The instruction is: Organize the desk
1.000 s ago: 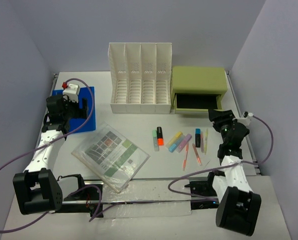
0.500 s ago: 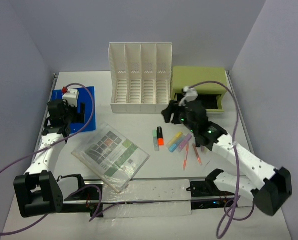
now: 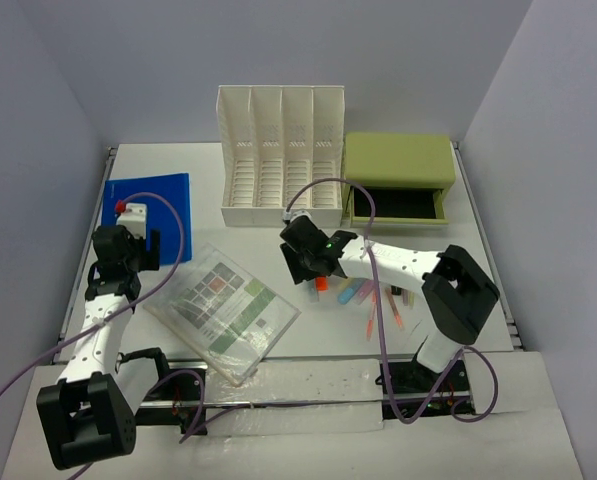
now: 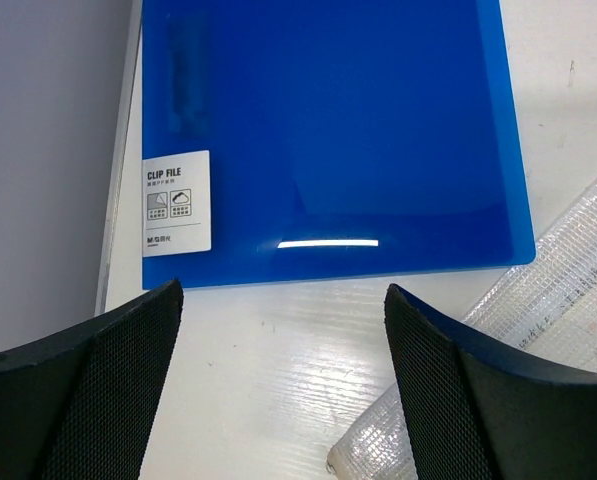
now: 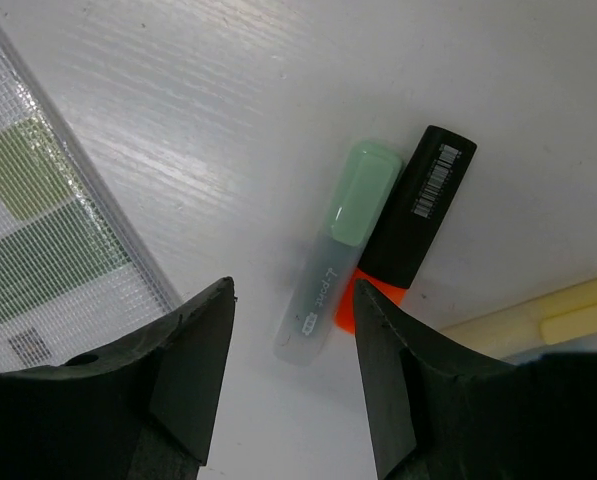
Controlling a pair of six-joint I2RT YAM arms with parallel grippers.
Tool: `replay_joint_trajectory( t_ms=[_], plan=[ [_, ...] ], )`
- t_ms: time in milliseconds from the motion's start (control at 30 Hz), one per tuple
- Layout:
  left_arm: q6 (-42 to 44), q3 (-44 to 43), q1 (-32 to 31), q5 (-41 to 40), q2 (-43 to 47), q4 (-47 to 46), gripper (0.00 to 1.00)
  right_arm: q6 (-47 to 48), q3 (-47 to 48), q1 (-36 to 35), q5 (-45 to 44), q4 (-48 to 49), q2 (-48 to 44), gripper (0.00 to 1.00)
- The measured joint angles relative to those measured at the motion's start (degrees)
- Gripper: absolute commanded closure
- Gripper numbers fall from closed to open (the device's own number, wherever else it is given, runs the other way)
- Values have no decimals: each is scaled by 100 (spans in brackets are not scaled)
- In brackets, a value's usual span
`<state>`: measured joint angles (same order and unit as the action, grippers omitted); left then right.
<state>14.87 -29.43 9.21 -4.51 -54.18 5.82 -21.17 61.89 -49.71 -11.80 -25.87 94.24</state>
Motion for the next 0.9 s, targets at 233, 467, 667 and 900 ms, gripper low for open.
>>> replay_joint_trajectory(
  t_ms=[233,467,667,900],
  plan=[
    [0,13,0,0,-84,-9,12,-61,2,0,-67,-24,392,47],
    [0,39,0,0,-87,-21,12,-114,7,-2,-83,-30,812,55],
    [0,48,0,0,-87,-24,12,-151,12,-40,-110,-3,843,82],
    [-2,48,0,0,-87,-26,13,-61,82,-126,-167,9,872,100]
  ],
)
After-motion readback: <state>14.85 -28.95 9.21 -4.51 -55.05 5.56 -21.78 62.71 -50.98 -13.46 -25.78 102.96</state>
